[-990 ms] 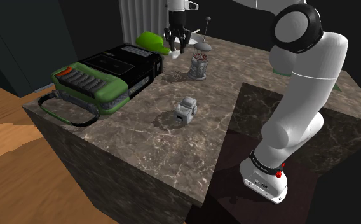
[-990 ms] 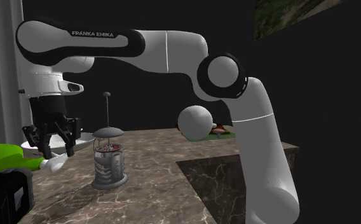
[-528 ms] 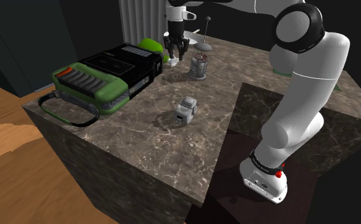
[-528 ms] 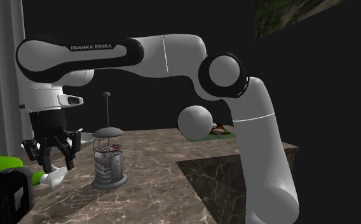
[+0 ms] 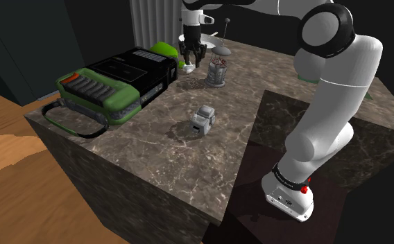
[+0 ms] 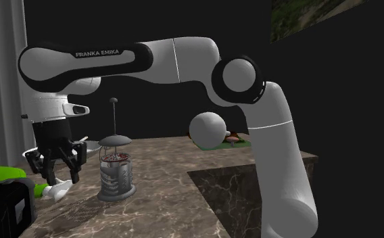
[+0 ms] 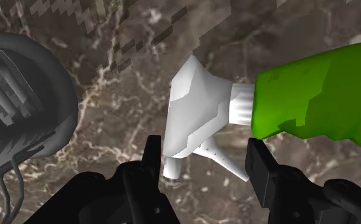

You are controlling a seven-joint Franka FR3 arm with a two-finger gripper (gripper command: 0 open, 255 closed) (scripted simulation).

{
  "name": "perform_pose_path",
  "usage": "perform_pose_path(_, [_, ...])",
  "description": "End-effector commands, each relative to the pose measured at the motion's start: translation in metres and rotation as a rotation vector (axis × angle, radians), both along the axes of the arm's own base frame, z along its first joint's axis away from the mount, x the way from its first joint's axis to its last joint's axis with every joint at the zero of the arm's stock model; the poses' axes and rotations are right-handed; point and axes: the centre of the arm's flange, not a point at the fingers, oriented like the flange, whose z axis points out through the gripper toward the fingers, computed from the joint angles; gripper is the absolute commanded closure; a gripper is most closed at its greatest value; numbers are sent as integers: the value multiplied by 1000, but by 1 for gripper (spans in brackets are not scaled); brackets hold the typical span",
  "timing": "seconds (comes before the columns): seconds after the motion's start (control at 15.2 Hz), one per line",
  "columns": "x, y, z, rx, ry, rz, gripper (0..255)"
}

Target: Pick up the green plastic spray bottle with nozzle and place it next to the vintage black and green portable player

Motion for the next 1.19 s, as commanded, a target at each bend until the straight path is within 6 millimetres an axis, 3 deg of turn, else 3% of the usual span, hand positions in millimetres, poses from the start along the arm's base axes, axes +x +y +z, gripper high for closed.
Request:
perform_pose_path(0.0, [0,0,0,0,0,0,0])
perform_pose_path(0.33, [0,0,0,0,0,0,0])
perform_pose_path(0.59, [8,-1,49,0,0,0,0])
perform_pose_path(1.12, [8,-1,49,0,0,0,0])
